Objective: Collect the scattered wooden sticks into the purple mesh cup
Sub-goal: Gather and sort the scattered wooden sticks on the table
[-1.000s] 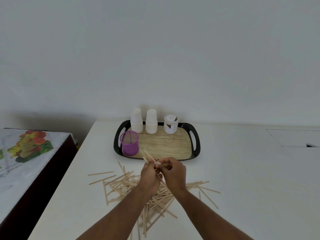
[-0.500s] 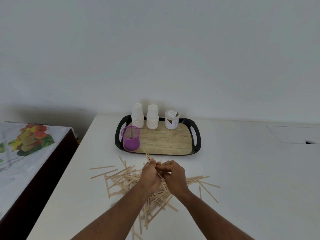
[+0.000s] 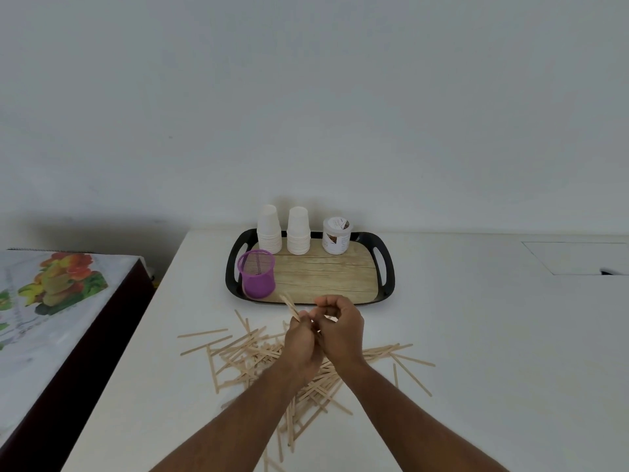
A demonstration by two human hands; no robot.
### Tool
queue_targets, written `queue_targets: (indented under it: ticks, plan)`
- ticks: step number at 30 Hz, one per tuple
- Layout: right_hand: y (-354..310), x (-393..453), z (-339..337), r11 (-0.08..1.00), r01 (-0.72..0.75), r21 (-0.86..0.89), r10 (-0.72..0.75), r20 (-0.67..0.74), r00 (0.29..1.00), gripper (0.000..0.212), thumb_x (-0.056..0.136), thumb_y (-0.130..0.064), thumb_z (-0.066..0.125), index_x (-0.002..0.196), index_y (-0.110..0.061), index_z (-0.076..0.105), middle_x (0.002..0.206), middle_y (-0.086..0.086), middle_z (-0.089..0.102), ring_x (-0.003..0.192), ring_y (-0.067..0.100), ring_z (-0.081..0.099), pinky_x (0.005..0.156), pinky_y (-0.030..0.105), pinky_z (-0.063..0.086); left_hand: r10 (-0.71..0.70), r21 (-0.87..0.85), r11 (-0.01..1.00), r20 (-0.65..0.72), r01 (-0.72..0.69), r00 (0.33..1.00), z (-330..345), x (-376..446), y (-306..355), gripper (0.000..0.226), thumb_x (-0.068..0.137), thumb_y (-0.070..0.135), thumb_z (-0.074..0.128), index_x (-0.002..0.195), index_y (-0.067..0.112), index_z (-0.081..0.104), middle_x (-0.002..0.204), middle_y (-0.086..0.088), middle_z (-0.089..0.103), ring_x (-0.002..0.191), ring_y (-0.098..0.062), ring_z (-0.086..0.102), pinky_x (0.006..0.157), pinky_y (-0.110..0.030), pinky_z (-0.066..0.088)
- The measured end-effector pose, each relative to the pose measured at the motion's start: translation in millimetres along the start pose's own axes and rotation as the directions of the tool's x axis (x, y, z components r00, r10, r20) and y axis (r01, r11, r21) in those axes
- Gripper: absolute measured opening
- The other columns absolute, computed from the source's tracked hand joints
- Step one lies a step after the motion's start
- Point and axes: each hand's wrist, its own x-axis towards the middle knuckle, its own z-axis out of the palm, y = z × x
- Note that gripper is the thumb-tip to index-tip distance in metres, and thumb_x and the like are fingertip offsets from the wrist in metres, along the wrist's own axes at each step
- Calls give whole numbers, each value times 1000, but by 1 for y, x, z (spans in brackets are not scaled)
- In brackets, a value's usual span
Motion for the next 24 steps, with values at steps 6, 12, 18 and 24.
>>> queue_targets:
  ticks: [6,12,18,24]
  plan:
    - [8,2,4,991,-130,-36,130,12,991,30,80,-7,86,96,-28,72,92,-6,75,85,7,71,85,30,62,-42,-128,991,-6,41,999,3,0,-2,24,113,22,31,120,7,48,123,-25,58,111,-35,62,101,-53,52]
    - [13,8,-9,951,-303,-53,307,87,948,44,76,-35,91,110,-20,67,99,3,66,89,18,69,77,35,61,-4,-10,1000,-2,4,1000,0,0,1,28,112,26,35,102,7,54,98,-17,61,97,-31,62,96,-52,50]
    - [18,0,-24,763,-494,417,480,147,865,42,98,-49,65,110,-8,69,98,10,74,87,21,75,75,34,62,243,177,956,-37,-233,969,16,-1,9,26,112,25,34,94,13,49,79,-1,46,67,-13,43,64,-29,41]
    - [14,-9,-32,286,-653,702,554,434,710,70,106,-59,35,131,1,61,124,25,71,118,36,68,109,48,50,401,368,812,211,-453,891,32,-11,3,26,110,36,37,98,18,51,76,9,57,76,-9,58,77,-27,52]
